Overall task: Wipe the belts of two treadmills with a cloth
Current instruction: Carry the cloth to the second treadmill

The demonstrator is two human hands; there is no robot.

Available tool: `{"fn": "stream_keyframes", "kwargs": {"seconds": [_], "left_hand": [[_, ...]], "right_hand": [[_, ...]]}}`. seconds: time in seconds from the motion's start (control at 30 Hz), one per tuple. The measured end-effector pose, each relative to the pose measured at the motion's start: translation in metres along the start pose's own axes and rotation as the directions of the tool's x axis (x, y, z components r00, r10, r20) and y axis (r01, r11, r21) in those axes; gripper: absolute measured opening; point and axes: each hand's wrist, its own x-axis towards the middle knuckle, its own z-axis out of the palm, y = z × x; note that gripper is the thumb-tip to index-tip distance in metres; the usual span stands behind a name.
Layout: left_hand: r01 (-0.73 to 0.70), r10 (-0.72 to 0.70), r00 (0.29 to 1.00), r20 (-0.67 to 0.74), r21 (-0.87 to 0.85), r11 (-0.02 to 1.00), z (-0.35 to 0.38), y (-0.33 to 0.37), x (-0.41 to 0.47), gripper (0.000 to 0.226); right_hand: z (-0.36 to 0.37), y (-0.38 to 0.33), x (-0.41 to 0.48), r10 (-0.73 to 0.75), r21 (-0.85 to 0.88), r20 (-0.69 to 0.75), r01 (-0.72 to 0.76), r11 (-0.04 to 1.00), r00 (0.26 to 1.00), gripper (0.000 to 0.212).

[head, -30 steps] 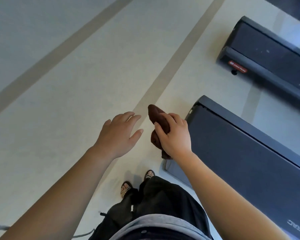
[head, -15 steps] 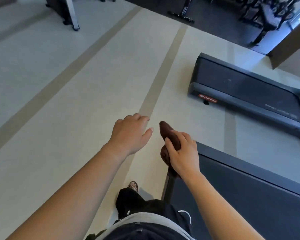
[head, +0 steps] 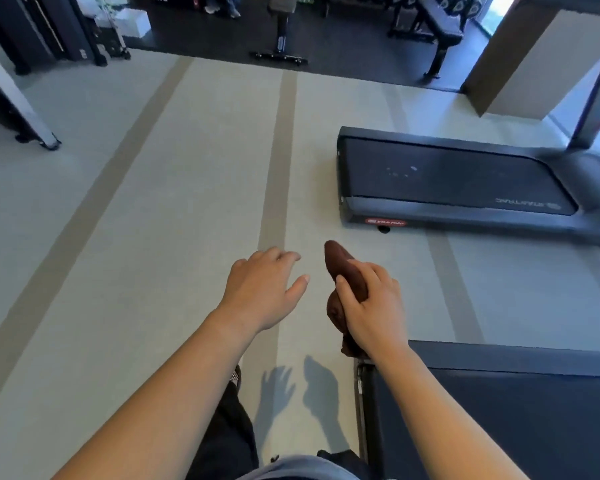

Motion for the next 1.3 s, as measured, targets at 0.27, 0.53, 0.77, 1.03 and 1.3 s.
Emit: {"fn": "stream_keyframes", "kwargs": {"seconds": [0.27,0.53,0.77,1.03,1.3], "left_hand": [[-0.318,0.309,0.940,0.141,0.044,0.947,-0.026,-0.012,0.192,0.049],[-0.537,0.512,0.829,0.226,0.062,0.841,-0.019,0.035,0.340,0.050],[-0.645,0.611,0.748,0.260,0.065,0.762,0.010,0.123,0.475,0.050],[-0.741,0.702,0.644,0.302,0.019,0.671,0.031,0.238,0.575,0.048],[-0.872,0.859,0.424,0.288,-0.126,0.473,0.075,0.381,0.649,0.044]], "right_hand": [[0.006,-0.004,0.127,0.252,-0.007,-0.227,-0.260,0.966,0.941,0.037],[-0.016,0.037,0.224,0.401,0.003,-0.378,-0.432,0.902,0.834,0.036],[-0.064,0.121,0.323,0.494,0.120,-0.466,-0.500,0.858,0.734,0.038],[-0.140,0.194,0.385,0.595,0.226,-0.558,-0.585,0.779,0.578,0.029],[-0.225,0.287,0.407,0.648,0.285,-0.672,-0.682,0.673,0.358,0.031]]}}
